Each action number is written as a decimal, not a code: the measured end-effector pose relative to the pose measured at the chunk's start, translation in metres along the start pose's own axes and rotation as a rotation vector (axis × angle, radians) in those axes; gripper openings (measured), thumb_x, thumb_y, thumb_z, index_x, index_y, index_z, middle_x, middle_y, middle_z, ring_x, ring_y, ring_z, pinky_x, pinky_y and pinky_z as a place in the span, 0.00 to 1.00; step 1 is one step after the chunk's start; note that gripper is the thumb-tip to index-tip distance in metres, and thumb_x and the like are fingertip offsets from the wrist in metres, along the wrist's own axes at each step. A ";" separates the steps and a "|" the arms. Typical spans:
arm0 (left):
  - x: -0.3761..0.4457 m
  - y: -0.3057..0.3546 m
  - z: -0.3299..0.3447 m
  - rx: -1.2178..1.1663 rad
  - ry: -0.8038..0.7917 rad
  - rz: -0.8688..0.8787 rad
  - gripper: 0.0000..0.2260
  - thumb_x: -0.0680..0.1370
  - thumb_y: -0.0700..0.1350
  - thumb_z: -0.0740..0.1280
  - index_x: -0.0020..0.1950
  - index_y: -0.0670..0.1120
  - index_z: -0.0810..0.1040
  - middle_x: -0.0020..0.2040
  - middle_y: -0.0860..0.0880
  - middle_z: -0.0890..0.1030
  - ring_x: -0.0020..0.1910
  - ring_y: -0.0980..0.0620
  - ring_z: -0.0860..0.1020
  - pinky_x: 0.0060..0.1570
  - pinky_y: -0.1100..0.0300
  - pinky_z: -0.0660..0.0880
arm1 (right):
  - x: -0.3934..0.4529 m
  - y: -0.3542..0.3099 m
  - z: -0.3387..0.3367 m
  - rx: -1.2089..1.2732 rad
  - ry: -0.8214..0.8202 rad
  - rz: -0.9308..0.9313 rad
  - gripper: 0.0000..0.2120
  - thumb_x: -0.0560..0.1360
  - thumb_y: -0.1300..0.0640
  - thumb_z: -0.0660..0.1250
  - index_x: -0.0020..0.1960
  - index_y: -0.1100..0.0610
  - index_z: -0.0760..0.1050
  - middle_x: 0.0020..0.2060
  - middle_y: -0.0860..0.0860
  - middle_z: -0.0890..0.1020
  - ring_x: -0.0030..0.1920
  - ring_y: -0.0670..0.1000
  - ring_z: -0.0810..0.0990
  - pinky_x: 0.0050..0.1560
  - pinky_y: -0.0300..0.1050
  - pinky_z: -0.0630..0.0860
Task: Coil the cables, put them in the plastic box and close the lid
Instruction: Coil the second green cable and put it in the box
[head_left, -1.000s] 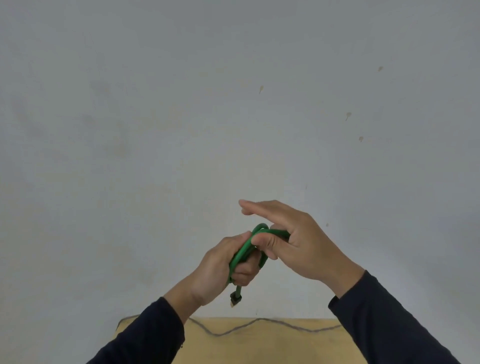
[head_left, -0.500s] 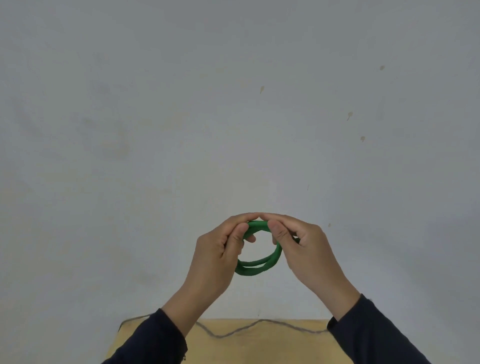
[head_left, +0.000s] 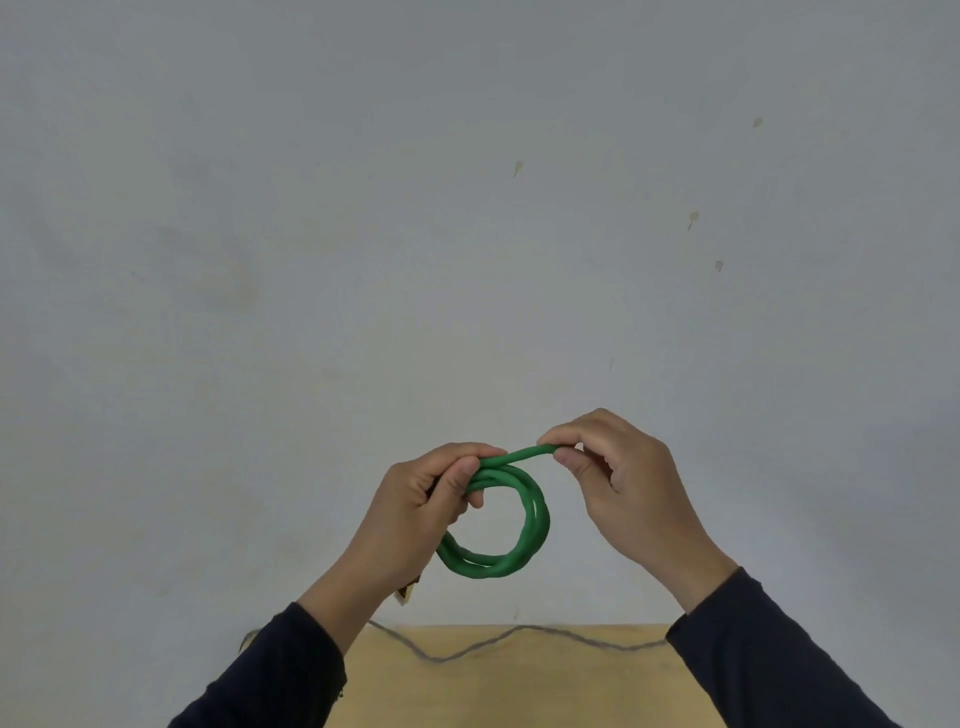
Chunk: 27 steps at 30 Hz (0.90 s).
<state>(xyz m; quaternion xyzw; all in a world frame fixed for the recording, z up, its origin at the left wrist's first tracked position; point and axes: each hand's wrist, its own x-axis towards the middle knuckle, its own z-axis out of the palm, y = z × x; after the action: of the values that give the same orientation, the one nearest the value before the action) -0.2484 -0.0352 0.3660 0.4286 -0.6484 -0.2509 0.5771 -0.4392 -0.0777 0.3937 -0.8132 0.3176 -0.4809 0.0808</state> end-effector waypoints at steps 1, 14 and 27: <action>0.000 -0.001 0.002 -0.031 0.006 0.000 0.13 0.78 0.44 0.60 0.48 0.56 0.82 0.30 0.54 0.77 0.27 0.59 0.69 0.31 0.68 0.67 | -0.001 -0.001 0.004 0.033 0.047 0.020 0.09 0.74 0.66 0.64 0.46 0.54 0.80 0.39 0.41 0.77 0.36 0.40 0.75 0.38 0.27 0.68; 0.006 -0.017 0.021 0.027 0.185 0.046 0.14 0.79 0.39 0.60 0.50 0.57 0.79 0.38 0.62 0.82 0.37 0.60 0.78 0.37 0.70 0.72 | -0.008 -0.008 0.039 0.765 0.114 0.635 0.07 0.77 0.64 0.60 0.45 0.57 0.77 0.32 0.51 0.76 0.30 0.47 0.71 0.29 0.35 0.70; 0.006 -0.029 0.037 -0.018 0.335 -0.086 0.13 0.80 0.45 0.58 0.50 0.59 0.80 0.33 0.58 0.81 0.33 0.61 0.76 0.35 0.66 0.73 | -0.044 0.004 0.079 0.007 0.226 0.053 0.23 0.78 0.53 0.54 0.72 0.57 0.58 0.41 0.46 0.69 0.41 0.36 0.70 0.39 0.22 0.66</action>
<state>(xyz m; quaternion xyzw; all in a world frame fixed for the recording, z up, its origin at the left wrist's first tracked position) -0.2766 -0.0610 0.3375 0.4865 -0.5220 -0.2062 0.6695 -0.3894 -0.0685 0.3186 -0.7447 0.3443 -0.5685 0.0601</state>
